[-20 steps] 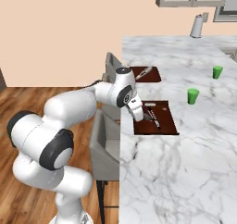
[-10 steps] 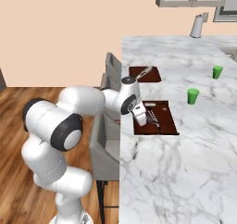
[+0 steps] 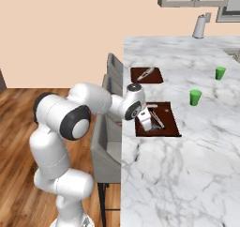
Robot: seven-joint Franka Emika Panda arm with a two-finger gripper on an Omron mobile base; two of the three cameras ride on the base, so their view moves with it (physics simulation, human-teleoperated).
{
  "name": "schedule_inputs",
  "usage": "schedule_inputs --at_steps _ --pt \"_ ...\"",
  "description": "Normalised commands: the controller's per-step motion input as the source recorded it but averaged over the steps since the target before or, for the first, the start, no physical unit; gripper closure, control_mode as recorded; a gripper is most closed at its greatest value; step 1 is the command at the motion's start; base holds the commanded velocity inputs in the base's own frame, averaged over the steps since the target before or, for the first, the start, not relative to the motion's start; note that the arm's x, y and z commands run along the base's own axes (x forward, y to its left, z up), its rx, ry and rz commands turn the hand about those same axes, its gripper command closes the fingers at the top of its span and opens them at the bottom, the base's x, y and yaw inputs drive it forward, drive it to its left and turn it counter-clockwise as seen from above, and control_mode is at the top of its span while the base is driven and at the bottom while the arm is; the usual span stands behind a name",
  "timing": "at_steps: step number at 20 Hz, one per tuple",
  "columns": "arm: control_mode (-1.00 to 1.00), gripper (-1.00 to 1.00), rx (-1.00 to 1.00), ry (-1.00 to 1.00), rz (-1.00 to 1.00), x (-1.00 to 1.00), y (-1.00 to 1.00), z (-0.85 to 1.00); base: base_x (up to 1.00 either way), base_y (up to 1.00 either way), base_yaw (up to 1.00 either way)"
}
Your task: Gather the lemon wedge and carrot from the fridge and place them on a tray on the dining counter. Then gather the steak and fish from the fridge and place them on the other tray.
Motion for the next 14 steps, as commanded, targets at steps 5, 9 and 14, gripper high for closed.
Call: schedule_inputs --at_steps 5,9,14 --pt "-1.0 -1.0 0.04 0.0 -0.01 -0.08 -0.07 0.55 0.0 0.0 0.0" --pt "-1.0 -1.0 0.0 -0.11 0.02 -0.79 0.59 1.0 0.0 0.0 0.0" --pt "-1.0 -1.0 0.0 -0.22 0.1 -1.0 0.68 1.0 0.0 0.0 0.0"
